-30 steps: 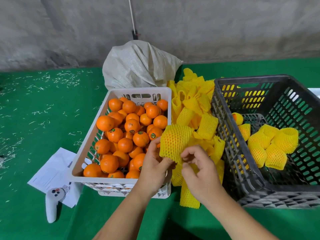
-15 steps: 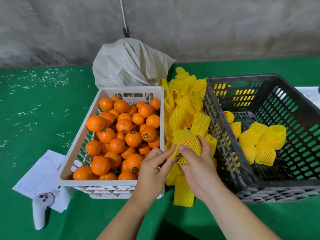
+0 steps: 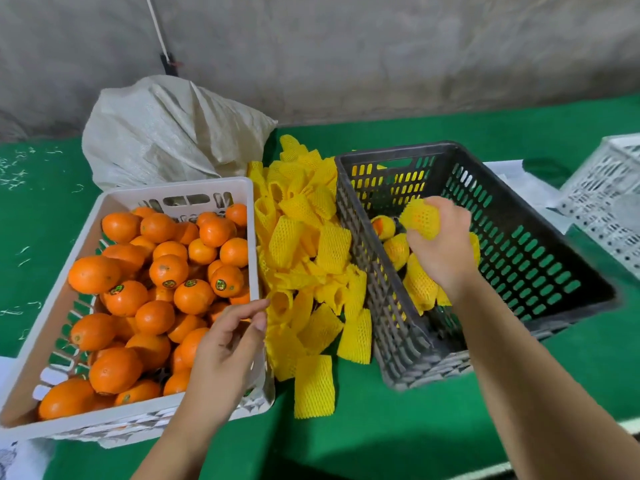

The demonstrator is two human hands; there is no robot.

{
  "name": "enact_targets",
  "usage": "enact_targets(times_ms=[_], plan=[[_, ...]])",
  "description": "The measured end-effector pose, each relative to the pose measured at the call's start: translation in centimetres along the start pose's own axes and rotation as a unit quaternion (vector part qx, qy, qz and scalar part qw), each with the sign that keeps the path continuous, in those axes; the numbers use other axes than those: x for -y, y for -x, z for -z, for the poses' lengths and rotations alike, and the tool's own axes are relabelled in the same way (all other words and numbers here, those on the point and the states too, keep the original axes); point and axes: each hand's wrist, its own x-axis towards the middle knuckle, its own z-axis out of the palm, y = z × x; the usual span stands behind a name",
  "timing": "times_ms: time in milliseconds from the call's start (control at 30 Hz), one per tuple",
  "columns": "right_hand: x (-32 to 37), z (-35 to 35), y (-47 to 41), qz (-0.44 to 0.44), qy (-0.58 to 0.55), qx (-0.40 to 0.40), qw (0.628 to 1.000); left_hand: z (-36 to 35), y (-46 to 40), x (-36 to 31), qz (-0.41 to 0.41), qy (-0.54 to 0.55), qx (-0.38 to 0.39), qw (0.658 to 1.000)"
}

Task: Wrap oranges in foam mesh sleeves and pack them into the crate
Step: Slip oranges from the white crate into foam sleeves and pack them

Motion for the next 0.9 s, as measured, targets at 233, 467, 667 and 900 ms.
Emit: enact_targets(times_ms=[233, 467, 667, 900], plan=[[-3.7, -2.2, -0.7, -0.051, 0.186, 0.129, 0.973, -0.2, 0.0, -0.6, 0.019, 0.019, 0.005, 1.0], [1.1, -3.1, 1.6, 0.076, 0.068, 0.139, 0.985, 0.0, -0.8, -1.7, 0.043, 0.002, -0.058, 0.997], [4.7, -9.2, 6.9, 0.301, 0.112, 0.186, 0.929, 3.2, -5.6, 0.5, -0.063, -0.4, -0.025, 0.914], [-1.3, -16.9, 10.9, -0.017, 0.163, 0.264, 0.95, 1.8, -6.0, 5.4, 0.116, -0.686, 0.205, 0.689]])
